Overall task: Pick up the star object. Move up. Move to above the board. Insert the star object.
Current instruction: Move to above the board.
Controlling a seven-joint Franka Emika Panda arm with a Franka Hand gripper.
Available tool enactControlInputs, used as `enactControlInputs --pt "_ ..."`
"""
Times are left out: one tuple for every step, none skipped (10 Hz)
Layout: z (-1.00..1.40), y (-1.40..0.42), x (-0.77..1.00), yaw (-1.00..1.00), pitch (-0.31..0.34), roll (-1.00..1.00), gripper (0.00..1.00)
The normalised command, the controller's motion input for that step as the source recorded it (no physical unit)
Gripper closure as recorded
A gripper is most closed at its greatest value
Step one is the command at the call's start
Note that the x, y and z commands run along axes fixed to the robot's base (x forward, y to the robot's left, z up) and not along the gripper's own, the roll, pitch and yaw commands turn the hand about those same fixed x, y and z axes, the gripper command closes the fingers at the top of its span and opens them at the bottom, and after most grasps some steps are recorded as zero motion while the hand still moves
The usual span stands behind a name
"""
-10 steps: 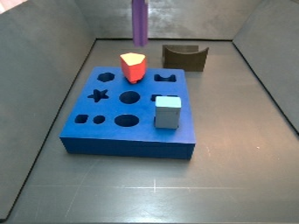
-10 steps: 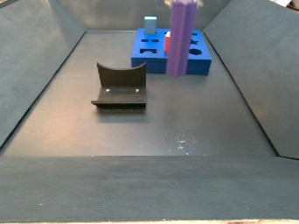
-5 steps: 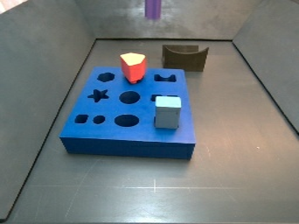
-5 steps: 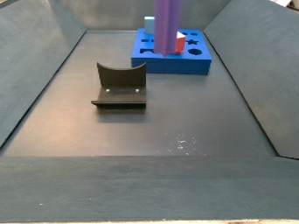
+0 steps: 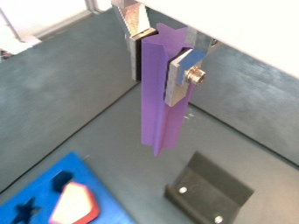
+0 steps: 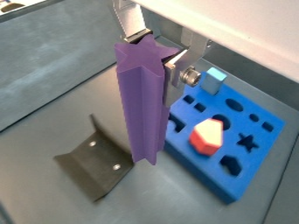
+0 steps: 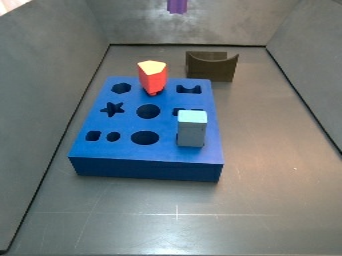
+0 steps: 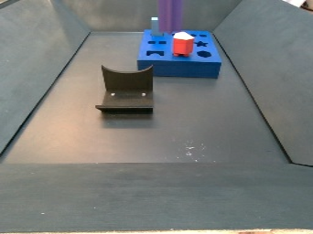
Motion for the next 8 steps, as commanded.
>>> enactControlInputs --pt "0.11 -1.0 -0.08 0.03 0.046 0.14 1.0" --pt "0.11 -1.0 -0.08 0.03 0.035 0.11 1.0" --pt "0.12 -1.0 -0.08 0.02 0.02 0.08 1.0" --pt "0.12 -1.0 -0.08 0.02 0.02 0.06 1.0" --pt "0.13 -1.0 -0.08 0.01 0.024 0.04 1.0" --pt "0.13 -1.0 -0.07 0.01 0.032 0.04 1.0" --pt "0.14 -1.0 -0.07 0.01 0.045 0.02 1.0" --pt "0.15 -1.0 -0.05 0.01 0.058 0.02 1.0"
